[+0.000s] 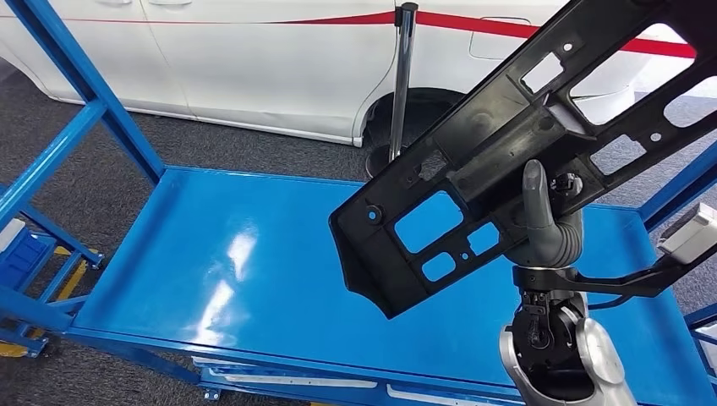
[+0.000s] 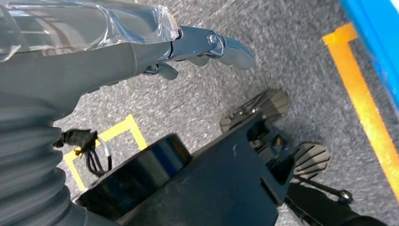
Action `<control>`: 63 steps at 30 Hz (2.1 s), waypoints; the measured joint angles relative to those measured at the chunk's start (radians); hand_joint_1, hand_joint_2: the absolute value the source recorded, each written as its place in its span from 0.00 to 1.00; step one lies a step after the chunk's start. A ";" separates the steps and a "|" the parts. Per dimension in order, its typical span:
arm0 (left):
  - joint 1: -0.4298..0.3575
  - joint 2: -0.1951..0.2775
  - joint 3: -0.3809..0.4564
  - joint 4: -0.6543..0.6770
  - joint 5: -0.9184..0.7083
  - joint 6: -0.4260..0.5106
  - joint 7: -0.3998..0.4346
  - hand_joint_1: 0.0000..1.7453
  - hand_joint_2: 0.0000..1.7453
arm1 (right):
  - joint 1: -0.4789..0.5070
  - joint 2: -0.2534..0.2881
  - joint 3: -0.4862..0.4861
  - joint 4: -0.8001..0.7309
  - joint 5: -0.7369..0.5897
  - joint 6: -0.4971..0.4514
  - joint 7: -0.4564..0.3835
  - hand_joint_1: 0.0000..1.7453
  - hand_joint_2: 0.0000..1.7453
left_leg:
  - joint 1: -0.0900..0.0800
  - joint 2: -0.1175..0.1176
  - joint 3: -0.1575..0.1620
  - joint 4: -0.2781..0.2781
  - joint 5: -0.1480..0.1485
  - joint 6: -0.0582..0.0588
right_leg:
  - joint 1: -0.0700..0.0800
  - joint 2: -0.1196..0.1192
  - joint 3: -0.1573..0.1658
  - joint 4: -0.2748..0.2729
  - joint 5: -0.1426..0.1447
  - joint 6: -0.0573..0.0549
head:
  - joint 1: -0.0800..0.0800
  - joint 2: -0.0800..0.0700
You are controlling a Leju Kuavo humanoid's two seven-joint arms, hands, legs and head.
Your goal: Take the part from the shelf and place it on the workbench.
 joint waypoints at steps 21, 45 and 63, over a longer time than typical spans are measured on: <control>-0.004 0.010 -0.025 0.000 0.000 -0.026 0.006 0.00 1.00 | 0.017 0.028 -0.027 0.046 -0.005 0.039 -0.013 1.00 1.00 | -0.048 0.003 0.069 -0.003 -0.069 0.015 | 0.028 0.003 0.055 -0.263 0.174 -0.050 | 0.002 0.000; 0.000 0.011 -0.046 0.000 -0.020 -0.020 -0.008 0.00 1.00 | 0.023 0.033 -0.032 0.055 0.084 0.013 -0.008 1.00 1.00 | -0.007 -0.007 -0.210 0.365 -0.117 -0.057 | 0.013 -0.049 0.188 -0.281 0.053 -0.063 | -0.004 0.000; 0.000 0.011 -0.049 0.000 -0.033 -0.020 -0.011 0.00 1.00 | 0.018 0.033 -0.034 0.055 0.101 0.016 -0.003 1.00 1.00 | -0.019 -0.027 -0.040 0.016 0.016 0.003 | 0.018 -0.009 0.117 -0.119 -0.025 -0.031 | 0.000 0.000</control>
